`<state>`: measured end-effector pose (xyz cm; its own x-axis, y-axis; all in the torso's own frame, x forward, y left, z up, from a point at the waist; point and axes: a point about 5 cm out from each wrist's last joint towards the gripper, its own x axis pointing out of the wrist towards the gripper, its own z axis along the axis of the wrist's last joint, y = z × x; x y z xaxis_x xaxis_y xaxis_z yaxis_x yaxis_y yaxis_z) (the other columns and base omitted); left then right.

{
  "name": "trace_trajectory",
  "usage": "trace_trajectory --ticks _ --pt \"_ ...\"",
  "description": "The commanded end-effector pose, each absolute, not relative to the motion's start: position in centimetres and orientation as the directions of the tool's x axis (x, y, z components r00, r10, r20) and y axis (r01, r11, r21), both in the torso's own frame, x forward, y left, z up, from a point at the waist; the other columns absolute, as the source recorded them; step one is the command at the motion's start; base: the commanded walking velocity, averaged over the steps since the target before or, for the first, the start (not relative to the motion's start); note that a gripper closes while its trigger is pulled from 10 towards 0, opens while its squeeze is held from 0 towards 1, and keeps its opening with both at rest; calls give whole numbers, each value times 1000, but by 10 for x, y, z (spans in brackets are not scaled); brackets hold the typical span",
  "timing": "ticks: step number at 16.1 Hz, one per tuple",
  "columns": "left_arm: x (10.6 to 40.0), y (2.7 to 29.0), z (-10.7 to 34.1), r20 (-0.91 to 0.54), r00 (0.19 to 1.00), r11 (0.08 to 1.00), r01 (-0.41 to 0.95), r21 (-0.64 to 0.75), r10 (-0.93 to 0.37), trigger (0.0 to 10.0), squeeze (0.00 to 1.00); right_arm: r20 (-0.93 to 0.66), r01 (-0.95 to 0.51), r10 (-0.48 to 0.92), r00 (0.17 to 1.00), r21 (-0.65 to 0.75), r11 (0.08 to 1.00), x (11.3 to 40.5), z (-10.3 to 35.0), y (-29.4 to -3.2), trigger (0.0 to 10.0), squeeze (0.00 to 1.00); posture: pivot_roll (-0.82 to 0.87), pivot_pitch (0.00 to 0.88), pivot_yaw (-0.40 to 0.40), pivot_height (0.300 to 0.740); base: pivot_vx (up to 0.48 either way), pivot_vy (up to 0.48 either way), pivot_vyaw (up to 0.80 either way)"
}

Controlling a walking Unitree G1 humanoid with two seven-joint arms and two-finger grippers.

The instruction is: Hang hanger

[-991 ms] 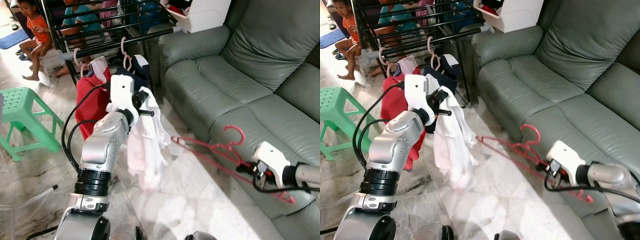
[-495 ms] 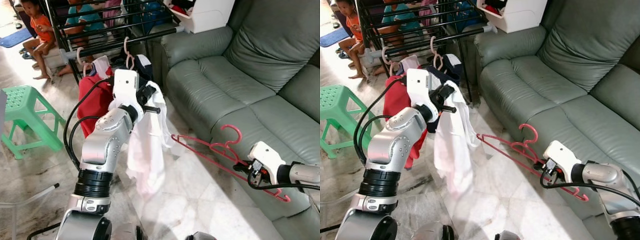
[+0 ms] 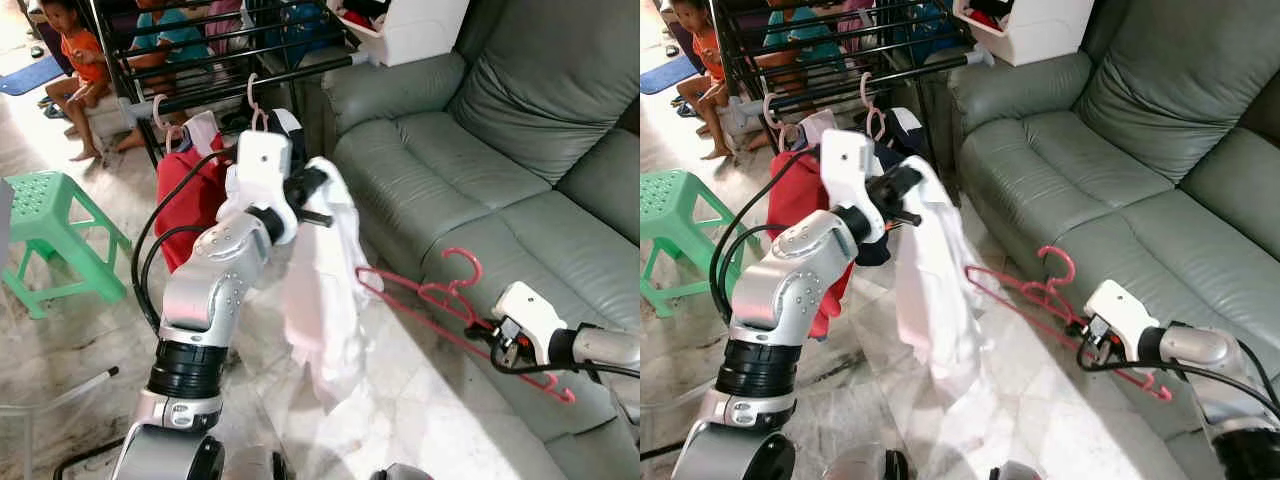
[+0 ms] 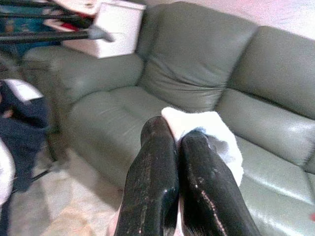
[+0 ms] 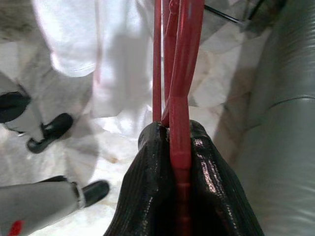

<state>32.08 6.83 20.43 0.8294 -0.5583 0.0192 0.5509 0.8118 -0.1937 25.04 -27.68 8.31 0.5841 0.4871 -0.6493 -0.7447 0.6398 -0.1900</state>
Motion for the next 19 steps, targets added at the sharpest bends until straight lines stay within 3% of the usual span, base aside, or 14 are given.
trace_trajectory --ticks 1,4,7,11,13,14,15,16,17,19 --pt "315 63 222 83 796 778 604 -173 -600 10000 0 -634 -734 475 610 -226 641 256 86 -276 10000 0 -49 0 13 740 0 0 0" --pt "306 57 232 120 738 720 674 -162 -664 10000 0 -609 -688 431 666 -277 671 264 87 -281 10000 0 -47 0 10 740 0 0 0" --pt "290 43 242 181 616 601 788 -133 -767 10000 0 -539 -587 391 746 -253 769 277 85 -280 10000 0 -51 0 9 740 0 0 0" --pt "252 3 241 197 267 267 963 -30 -943 10000 0 -434 -455 407 804 -9 890 302 70 -245 10000 0 -46 0 1 740 0 0 0" --pt "245 0 232 150 202 204 979 -5 -968 10000 0 -387 -358 347 854 44 933 315 74 -240 10000 0 -47 0 1 740 0 0 0" --pt "240 -2 223 110 157 159 987 11 -981 10000 0 -313 -224 250 916 117 967 330 86 -241 10000 0 -44 0 0 740 0 0 0" --pt "235 -2 214 72 117 119 993 22 -991 10000 0 -239 -8 75 968 272 962 346 103 -250 10000 0 -44 0 0 740 0 0 0" --pt "234 -1 207 46 109 111 993 29 -993 10000 0 -189 137 -61 980 417 898 353 116 -261 10000 0 -44 0 0 740 0 0 0" --pt "234 -1 207 46 109 111 993 29 -993 10000 0 -189 137 -61 980 417 898 353 116 -261 10000 0 -44 0 0 740 0 0 0" --pt "244 5 187 -2 176 176 984 40 -984 10000 0 -119 225 -192 974 601 767 365 142 -272 10000 0 -46 0 0 740 0 0 0"
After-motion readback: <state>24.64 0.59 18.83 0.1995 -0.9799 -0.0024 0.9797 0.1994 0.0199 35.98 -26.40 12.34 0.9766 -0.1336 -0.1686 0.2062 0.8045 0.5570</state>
